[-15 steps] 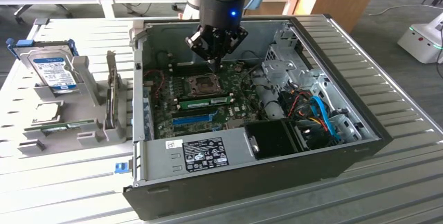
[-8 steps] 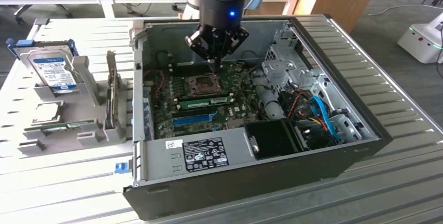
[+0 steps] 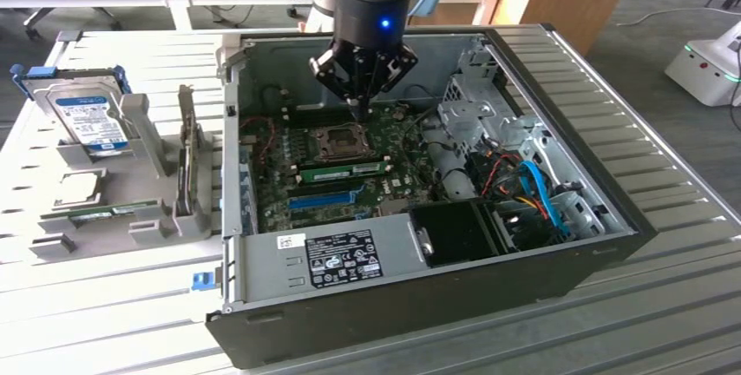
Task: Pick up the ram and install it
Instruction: 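Press down the ram until it locks into place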
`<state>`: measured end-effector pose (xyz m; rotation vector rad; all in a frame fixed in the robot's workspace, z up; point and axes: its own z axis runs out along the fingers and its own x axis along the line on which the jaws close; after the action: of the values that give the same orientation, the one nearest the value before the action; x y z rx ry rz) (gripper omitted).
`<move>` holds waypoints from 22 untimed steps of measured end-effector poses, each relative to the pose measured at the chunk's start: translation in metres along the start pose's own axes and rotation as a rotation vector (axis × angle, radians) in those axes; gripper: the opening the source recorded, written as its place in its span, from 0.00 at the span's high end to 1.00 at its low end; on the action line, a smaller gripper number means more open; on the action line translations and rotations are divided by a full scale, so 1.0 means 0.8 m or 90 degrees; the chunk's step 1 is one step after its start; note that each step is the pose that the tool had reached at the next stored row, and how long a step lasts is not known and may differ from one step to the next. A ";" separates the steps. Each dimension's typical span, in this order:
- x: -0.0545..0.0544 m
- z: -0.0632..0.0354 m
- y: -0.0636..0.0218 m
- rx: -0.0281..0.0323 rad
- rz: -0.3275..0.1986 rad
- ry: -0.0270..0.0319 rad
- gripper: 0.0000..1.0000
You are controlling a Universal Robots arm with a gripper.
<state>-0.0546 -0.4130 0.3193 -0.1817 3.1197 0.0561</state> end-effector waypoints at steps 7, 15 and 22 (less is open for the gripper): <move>0.000 0.001 0.000 -0.0018 0.048 -0.0022 0.89; 0.000 0.001 0.000 -0.0031 0.088 -0.0039 0.89; 0.000 0.001 0.000 -0.0031 0.089 -0.0040 0.89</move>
<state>-0.0546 -0.4129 0.3183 0.0378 3.1212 0.0658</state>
